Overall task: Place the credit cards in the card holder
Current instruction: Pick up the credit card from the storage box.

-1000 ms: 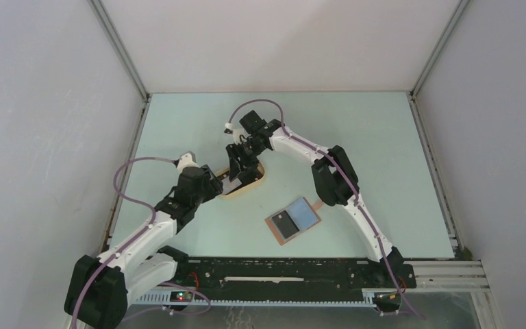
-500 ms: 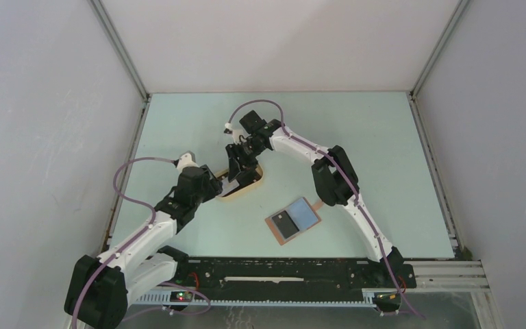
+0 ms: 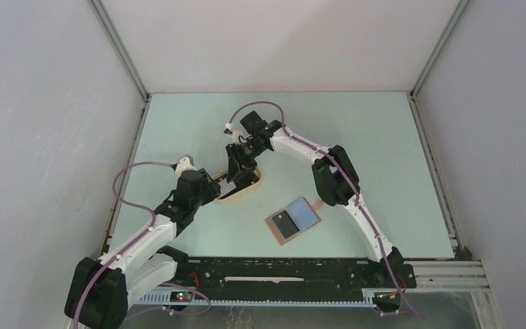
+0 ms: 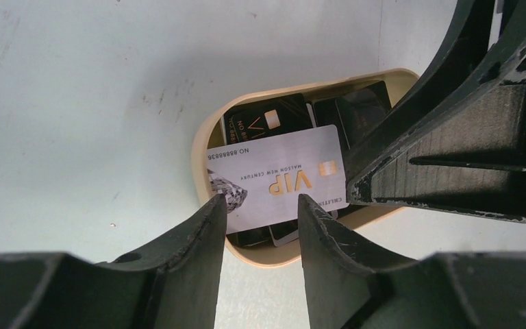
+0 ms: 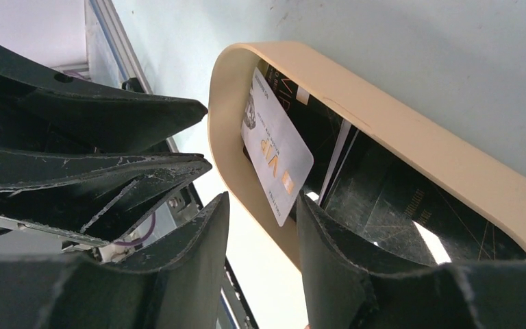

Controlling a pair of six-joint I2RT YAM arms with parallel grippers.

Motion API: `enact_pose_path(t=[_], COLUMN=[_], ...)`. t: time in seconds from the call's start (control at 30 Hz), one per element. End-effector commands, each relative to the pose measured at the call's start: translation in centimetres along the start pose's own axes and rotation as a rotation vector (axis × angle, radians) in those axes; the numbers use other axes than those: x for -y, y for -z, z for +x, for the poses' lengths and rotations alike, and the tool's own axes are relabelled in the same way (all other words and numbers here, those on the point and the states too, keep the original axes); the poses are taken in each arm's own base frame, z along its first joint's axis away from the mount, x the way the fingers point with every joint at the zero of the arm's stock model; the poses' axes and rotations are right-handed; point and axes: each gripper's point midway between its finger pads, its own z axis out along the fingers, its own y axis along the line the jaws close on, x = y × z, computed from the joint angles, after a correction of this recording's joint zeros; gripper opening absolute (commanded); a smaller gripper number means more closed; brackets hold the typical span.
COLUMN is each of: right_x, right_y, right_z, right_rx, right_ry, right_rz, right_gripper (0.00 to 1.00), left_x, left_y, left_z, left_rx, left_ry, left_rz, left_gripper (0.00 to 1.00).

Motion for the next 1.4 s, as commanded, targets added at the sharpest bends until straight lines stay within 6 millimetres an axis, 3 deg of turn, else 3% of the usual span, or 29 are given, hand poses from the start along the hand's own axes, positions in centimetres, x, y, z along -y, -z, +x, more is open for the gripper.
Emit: enact_pose_path(t=[0.0,0.33,0.93,1.1,1.23,1.37], right_x=[-4.1,-4.3,-3.1,-1.9,0.3,1.2], right_y=[1.7,1.5,-0.6,0.1,1.0,0.8], right_z=[-0.7,-0.9,-0.6,-1.3,-2.2,-2.1], right_rx=[0.025,0.016,-0.013,0.025,0.081,0.082], right_ry=[0.006,-0.075,-0.196,-0.092,-0.011,0.005], right_rz=[-0.084,-0.174,-0.244,-0.126,0.042,0.086], right_gripper=[0.49,0.4,0.41,0.42,0.45,0.5], left_x=[0.4,0.3,0.2,0.1,0.1,0.1], left_y=[-0.1,-0.2,-0.2,-0.1,-0.2,-0.2], left_z=[-0.5,-0.4,-0.4,-0.3,-0.3,-0.3], left_rx=[0.022,0.019,0.024,0.025,0.024,0.023], left_ry=[0.026,0.03,0.049,0.053,0.053,0.053], left_rz=[0.028,0.034,0.046,0.048,0.049,0.052], left_gripper=[0.47,0.46,0.43,0.42,0.42,0.42])
